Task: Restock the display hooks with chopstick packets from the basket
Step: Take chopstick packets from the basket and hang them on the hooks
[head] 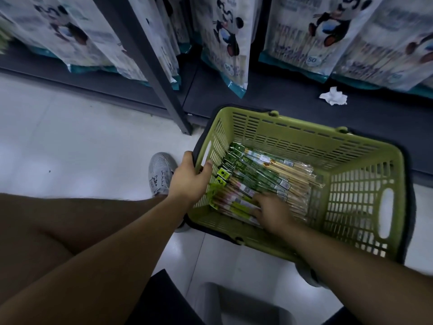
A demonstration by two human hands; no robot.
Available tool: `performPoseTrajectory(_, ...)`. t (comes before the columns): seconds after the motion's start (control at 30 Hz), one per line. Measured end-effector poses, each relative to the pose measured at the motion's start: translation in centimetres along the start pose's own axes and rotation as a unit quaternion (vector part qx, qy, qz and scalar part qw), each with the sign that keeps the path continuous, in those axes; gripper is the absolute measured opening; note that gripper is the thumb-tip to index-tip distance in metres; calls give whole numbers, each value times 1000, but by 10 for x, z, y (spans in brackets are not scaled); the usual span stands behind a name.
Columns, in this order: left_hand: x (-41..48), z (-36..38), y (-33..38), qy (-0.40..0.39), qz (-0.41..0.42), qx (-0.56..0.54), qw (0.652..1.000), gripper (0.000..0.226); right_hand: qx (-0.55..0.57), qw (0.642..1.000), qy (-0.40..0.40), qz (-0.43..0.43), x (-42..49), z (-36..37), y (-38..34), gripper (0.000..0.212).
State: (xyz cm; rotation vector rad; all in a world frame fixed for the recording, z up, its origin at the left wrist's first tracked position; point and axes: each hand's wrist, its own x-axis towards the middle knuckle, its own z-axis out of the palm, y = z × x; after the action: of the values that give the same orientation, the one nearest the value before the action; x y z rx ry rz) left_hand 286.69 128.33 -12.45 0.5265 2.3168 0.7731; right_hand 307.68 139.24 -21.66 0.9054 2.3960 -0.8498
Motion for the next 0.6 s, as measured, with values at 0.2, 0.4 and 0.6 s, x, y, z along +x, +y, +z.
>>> performPoseTrajectory(0.2, -2, -2, 1, -6, 0, -12, 1000, 31, 16, 999, -27, 6, 3, -6, 5, 26)
performPoseTrajectory(0.4, -3, -5, 2, -36, -18, -35, 999, 29, 44, 998, -36, 24, 0, -9, 8, 22)
performPoseTrajectory(0.6, -1, -21, 3, 63, 78, 81, 992, 50, 191, 981, 33, 13, -1, -74, 10, 24)
